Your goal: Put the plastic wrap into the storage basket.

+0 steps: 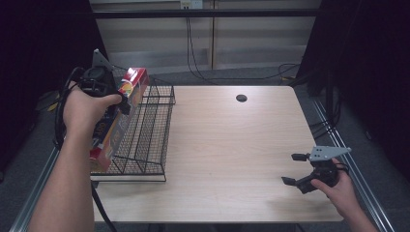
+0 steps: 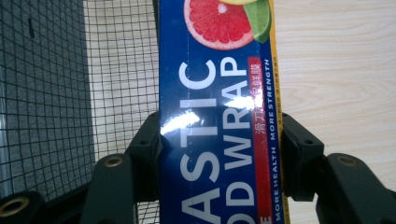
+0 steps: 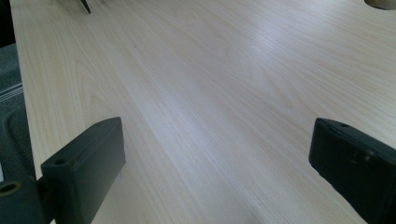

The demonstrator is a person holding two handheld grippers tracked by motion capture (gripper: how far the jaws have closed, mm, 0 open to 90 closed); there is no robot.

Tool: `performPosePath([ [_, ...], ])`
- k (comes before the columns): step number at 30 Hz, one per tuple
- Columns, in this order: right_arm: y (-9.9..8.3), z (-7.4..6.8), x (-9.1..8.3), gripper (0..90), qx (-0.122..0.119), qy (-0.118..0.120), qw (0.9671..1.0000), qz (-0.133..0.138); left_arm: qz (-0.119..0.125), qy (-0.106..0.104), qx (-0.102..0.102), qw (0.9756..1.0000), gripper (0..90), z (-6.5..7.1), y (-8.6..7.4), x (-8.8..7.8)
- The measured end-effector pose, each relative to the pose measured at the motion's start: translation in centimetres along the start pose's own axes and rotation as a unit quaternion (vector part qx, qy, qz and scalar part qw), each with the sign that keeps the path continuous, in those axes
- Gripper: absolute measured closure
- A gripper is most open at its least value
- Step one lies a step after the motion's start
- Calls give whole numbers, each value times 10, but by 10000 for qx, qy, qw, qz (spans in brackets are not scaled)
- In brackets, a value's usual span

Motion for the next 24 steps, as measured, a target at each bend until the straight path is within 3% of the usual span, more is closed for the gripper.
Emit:
performPosePath([
  [24, -1, 1, 1, 32, 2, -5, 10000, -7, 46, 141, -366, 9992, 435, -23, -7, 4],
])
Point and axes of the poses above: each handheld gripper's, and its own axes: x roughly forward along the jaws, y roughly out of its top, z roughly to its right, the point moved 2 cm from there along x, roughly forward along the jaws, and after that the axes turned 1 degree about y, right-handed, at the moved point
